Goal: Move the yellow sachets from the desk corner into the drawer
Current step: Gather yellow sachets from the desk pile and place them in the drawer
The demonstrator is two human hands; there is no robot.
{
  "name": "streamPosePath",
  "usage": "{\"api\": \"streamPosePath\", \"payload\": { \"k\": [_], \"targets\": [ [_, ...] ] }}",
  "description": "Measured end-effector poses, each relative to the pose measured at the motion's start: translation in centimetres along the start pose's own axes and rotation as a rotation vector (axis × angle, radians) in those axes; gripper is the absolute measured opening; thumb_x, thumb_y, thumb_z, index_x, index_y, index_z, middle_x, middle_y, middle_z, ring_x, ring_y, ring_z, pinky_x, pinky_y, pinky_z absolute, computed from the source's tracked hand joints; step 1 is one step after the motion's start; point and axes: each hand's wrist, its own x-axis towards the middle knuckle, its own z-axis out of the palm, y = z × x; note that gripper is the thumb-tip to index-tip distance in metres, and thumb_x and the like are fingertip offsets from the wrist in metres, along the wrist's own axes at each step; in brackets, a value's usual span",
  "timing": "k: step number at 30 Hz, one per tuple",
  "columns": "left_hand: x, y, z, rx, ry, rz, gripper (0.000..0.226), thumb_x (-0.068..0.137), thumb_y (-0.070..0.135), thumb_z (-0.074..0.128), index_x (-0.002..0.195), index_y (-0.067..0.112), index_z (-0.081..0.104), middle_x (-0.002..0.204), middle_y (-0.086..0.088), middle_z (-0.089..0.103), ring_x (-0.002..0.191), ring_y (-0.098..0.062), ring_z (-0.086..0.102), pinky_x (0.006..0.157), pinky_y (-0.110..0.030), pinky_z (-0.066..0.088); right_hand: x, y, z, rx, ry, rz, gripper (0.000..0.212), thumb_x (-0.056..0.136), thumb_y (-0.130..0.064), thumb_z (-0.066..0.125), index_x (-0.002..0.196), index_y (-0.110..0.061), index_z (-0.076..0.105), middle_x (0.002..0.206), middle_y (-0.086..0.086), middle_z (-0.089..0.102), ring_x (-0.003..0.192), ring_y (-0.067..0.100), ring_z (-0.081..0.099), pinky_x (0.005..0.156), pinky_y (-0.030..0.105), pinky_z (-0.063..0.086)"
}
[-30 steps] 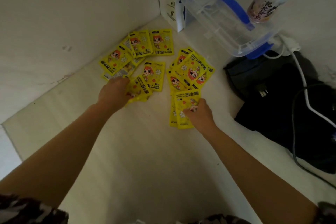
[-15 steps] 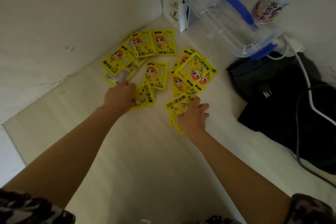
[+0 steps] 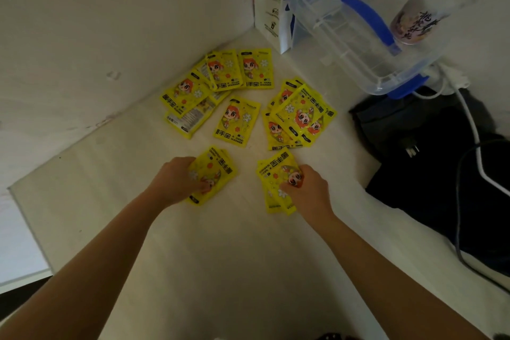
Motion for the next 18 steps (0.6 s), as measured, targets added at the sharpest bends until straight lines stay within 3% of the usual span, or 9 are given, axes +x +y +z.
{"api": "streamPosePath", "payload": {
  "k": [3, 6, 9, 12, 16, 18],
  "targets": [
    [0.4, 1.6, -0.8, -0.248, 0.061, -0.009, 0.032, 0.070, 0.024, 0.084, 0.098, 0.017, 0.071, 0.085, -0.004, 0.069, 0.079, -0.019, 0.064, 0.070, -0.028, 0.048, 1.0, -1.3, -1.3, 0.113, 0.035, -0.034, 0.022, 0.081, -0.025, 0.072, 0.090, -0.014, 0.055, 0.076, -0.005, 0.055, 0.065, 0.012, 0.051, 0.054, 0.020, 0.037],
    [1.8, 3.6, -1.4, -0.539, 0.121, 0.018, 0.020, 0.071, 0.022, 0.083, 0.087, 0.023, 0.071, 0.082, 0.004, 0.070, 0.075, -0.010, 0.065, 0.068, -0.025, 0.051, 4.0, -3.2, -2.8, 0.241, 0.102, -0.007, 0.032, 0.079, -0.026, 0.074, 0.101, -0.008, 0.062, 0.094, 0.006, 0.064, 0.084, 0.022, 0.060, 0.073, 0.029, 0.046],
    [4.1, 5.8, -1.4, -0.664, 0.196, 0.058, 0.023, 0.071, 0.021, 0.082, 0.091, 0.022, 0.071, 0.089, 0.002, 0.072, 0.083, -0.013, 0.069, 0.079, -0.034, 0.056, 8.1, -4.7, -3.8, 0.331, 0.147, 0.064, 0.046, 0.068, -0.036, 0.076, 0.102, -0.006, 0.065, 0.101, 0.013, 0.068, 0.094, 0.031, 0.065, 0.085, 0.044, 0.054],
    [6.9, 7.3, -0.7, -0.540, 0.257, 0.029, 0.035, 0.074, 0.029, 0.081, 0.105, 0.015, 0.070, 0.099, -0.003, 0.070, 0.095, -0.022, 0.066, 0.084, -0.037, 0.053, 11.8, -4.5, -4.0, 0.387, 0.149, 0.119, 0.060, 0.053, -0.045, 0.070, 0.102, -0.009, 0.068, 0.101, 0.014, 0.070, 0.094, 0.032, 0.067, 0.084, 0.050, 0.056],
    [9.3, 7.7, 0.5, -0.226, 0.270, -0.062, 0.059, 0.073, 0.048, 0.076, 0.115, 0.008, 0.063, 0.112, -0.012, 0.066, 0.109, -0.033, 0.059, 0.090, -0.043, 0.049, 13.1, -4.6, -4.4, 0.364, 0.166, 0.205, 0.044, 0.069, -0.029, 0.075, 0.105, -0.006, 0.066, 0.103, 0.016, 0.069, 0.094, 0.032, 0.067, 0.083, 0.046, 0.057],
    [9.5, 8.1, 1.0, -0.164, 0.283, -0.082, 0.062, 0.076, 0.048, 0.074, 0.117, 0.004, 0.060, 0.118, -0.016, 0.062, 0.114, -0.037, 0.055, 0.096, -0.047, 0.046, 13.5, -4.3, -4.2, 0.353, 0.167, 0.234, 0.047, 0.071, -0.030, 0.074, 0.111, -0.007, 0.063, 0.110, 0.016, 0.065, 0.100, 0.032, 0.064, 0.086, 0.046, 0.055]
  ]
}}
